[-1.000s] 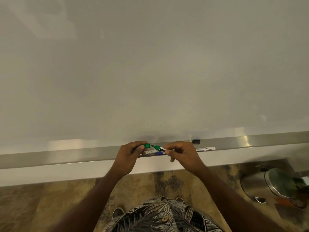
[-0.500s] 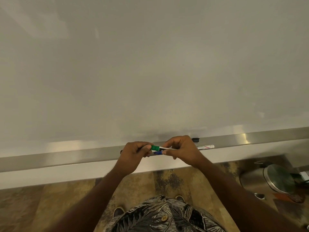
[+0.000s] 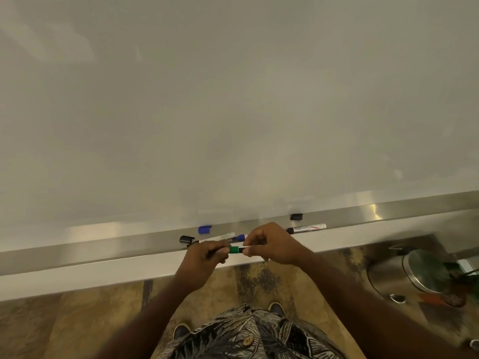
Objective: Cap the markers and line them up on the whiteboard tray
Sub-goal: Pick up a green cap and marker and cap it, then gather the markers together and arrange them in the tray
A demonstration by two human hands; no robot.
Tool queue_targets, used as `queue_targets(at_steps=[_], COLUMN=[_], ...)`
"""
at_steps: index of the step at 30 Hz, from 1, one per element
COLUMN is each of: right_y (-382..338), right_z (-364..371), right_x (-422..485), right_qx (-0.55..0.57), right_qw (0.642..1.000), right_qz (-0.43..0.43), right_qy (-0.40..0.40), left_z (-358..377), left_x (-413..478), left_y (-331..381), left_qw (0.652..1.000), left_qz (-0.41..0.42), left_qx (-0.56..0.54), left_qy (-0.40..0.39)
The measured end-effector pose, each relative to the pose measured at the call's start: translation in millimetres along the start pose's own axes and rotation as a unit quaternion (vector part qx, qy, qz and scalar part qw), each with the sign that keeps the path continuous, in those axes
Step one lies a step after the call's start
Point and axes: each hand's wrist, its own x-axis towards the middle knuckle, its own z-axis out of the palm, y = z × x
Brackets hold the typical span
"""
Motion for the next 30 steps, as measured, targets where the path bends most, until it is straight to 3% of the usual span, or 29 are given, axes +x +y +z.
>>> queue_targets(at_steps=[4, 9, 22, 27, 30], right_y=[18, 46, 60, 63, 63], right_z=[-14, -32, -17, -16, -25], right_x=[3, 12, 31, 31, 25], right_qx=[-0.081, -0.233, -0.385, -0.36, -0.329], right_qw=[0.991, 0.951, 0.898, 0.907, 0.905], right_qz=[-0.032, -0.052, -0.066, -0.064, -0.06], right_qy=[0.102, 0.196, 0.204, 0.208, 0.263], left_z=[1, 8, 21, 22, 21], left_x=[-1, -17, -44, -43, -43], left_y=[-16, -32, -52, -55, -57], left_qw=[0.997, 0.995, 0.991, 0.992, 0.991], left_qz=[-0.039, -0.06, -0.088, -0.088, -0.092], left_qx=[0.027, 0.075, 0.096, 0.089, 0.097], left_qy=[0.067, -0.007, -0.035, -0.031, -0.031])
